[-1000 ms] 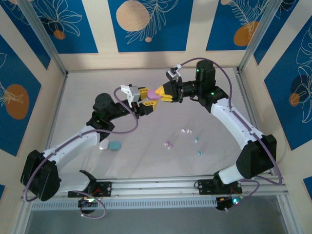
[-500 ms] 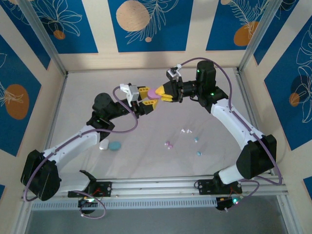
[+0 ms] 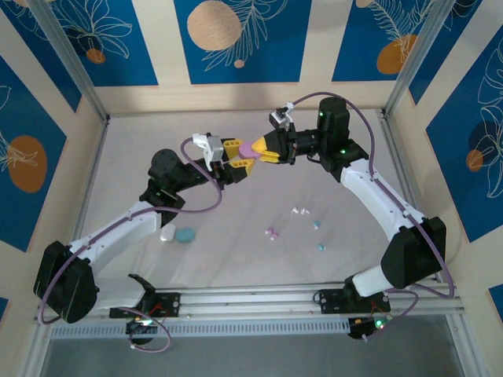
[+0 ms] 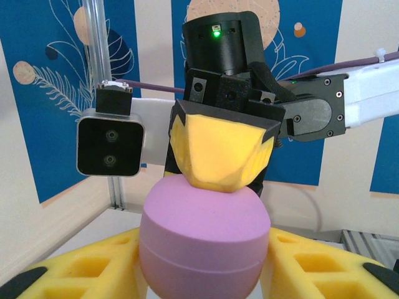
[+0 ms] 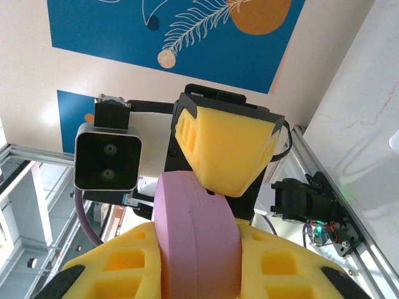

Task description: Insert wireless bluetooth earbuds into charging case

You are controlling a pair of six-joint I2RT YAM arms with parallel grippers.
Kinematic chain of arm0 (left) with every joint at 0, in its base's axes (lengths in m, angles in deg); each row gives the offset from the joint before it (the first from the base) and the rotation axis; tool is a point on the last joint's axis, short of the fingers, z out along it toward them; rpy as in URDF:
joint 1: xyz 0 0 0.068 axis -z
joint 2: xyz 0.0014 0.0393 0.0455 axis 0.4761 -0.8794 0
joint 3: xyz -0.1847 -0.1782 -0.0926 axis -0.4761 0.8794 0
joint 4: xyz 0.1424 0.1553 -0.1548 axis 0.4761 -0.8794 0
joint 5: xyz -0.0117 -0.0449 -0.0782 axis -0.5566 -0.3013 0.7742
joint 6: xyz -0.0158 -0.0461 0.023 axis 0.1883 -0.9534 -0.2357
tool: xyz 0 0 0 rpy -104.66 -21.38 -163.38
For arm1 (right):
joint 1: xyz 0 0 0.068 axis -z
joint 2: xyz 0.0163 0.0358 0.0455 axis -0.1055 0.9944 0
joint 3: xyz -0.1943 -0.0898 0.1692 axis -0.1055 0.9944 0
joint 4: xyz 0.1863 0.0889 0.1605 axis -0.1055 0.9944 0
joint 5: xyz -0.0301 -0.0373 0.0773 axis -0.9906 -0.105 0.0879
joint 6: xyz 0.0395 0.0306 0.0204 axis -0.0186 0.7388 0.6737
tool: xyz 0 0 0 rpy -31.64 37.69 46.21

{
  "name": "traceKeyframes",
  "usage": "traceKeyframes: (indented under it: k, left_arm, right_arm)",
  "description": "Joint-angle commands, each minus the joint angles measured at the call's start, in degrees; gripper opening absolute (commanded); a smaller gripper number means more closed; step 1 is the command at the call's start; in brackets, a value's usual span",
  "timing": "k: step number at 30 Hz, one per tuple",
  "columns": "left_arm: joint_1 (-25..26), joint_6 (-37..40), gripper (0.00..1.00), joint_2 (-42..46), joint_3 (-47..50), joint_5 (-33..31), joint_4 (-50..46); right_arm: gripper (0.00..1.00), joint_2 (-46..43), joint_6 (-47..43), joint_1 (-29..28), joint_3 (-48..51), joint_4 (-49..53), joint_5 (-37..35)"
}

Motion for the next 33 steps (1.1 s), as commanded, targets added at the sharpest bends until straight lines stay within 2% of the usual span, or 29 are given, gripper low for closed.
traceKeyframes:
  k: [1,5,12,18,28,33]
  left_arm:
    - [0.6,0.8,0.47,-0.4,-1.9,1.4,-0.1]
    - [0.7,1.1,0.45,-0.5,-2.1,1.4,-0.3]
    - [0.6,1.7,0.5,-0.6,-2.6,1.6,-1.2]
    - [0.6,1.3,0.46,-0.8,-3.0,1.4,-0.7]
    - [0.6,0.7,0.48,-0.8,-2.8,1.5,-0.1]
    - [0.6,0.8,0.36,-0.9,-2.9,1.5,-0.5]
  right_arm:
    - [0.11,-1.2,1.7,0.2,0.9,-2.2,1.5]
    - [0.11,-1.3,1.8,0.2,0.7,-2.2,1.7]
    - [0.11,-1.3,2.0,0.2,0.8,-2.2,1.7]
    - [0.11,-1.4,1.8,0.2,1.1,-1.8,1.4]
    - [0.11,-1.4,1.5,0.2,1.4,-1.8,1.4]
    - [0.12,-1.3,1.5,0.2,1.3,-1.8,1.4]
